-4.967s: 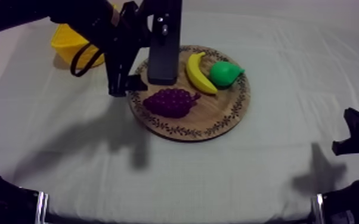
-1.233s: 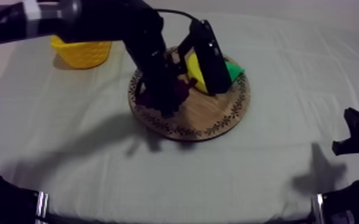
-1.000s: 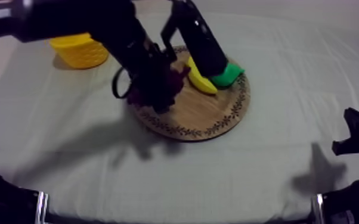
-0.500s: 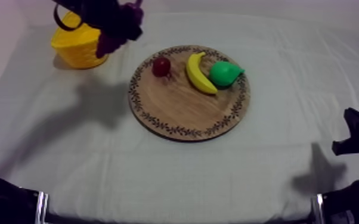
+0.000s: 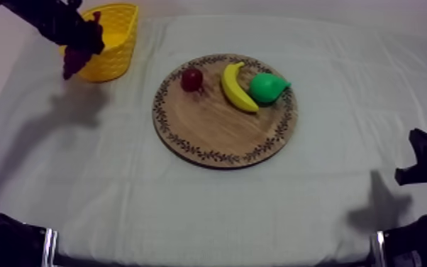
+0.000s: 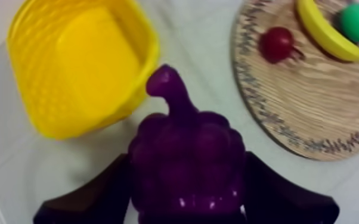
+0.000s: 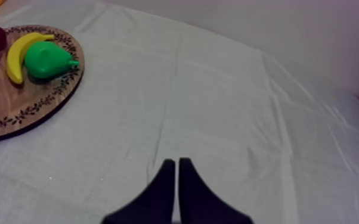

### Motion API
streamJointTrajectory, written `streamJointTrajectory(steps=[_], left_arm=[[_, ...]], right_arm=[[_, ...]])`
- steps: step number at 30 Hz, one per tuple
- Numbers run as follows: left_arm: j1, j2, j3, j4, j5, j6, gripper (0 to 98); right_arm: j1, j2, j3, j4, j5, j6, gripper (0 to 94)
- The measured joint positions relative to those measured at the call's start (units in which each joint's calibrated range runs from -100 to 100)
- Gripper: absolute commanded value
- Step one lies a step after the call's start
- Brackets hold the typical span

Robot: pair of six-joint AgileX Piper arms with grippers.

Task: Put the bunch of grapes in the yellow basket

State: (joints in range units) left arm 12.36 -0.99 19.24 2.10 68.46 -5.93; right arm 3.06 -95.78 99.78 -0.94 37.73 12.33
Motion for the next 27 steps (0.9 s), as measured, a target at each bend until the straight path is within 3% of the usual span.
streamJointTrajectory(steps=[8,27], left_arm=[[-4.00,5.38,-8.63,0.57,1.84,0.04,56.9],[-7.58,28.63,-42.20,1.81,6.68,0.41,58.2]], right_arm=[[0.00,0.00,0.00,0.00,0.00,0.00,0.3],[0.00,0.00,0.00,0.00,0.00,0.00,0.3]])
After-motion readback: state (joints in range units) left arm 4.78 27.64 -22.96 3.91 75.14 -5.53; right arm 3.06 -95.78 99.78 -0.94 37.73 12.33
